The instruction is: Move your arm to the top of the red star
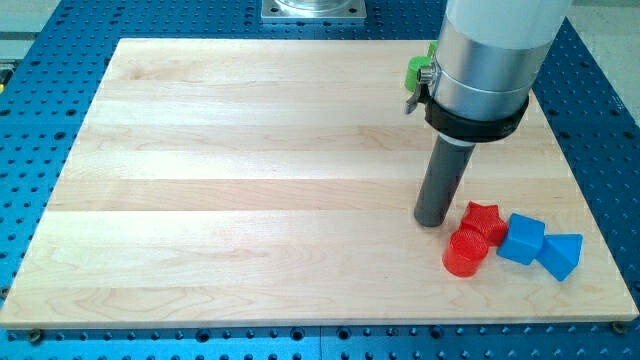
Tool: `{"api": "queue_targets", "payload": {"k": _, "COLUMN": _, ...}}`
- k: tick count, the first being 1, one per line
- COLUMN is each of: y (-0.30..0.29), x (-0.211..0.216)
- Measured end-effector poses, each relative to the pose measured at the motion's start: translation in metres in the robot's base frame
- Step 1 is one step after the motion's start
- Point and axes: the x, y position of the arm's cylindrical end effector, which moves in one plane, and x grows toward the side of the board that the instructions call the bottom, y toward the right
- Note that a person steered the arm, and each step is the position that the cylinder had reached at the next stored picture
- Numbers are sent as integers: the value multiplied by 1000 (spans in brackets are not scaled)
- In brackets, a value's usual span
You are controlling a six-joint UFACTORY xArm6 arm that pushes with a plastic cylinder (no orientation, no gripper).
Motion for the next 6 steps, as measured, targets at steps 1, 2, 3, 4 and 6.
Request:
{"api": "queue_targets", "payload": {"k": 1, "y": 0, "x": 6}}
{"api": "queue_targets", "payload": {"k": 2, "y": 0, "x": 4}}
{"api": "queue_targets", "payload": {"k": 3, "y": -33, "x": -24}}
{"api": "queue_targets", "payload": {"k": 4, "y": -14, "x": -52}}
{"api": "queue_targets", "payload": {"k": 6, "y": 52, "x": -47}}
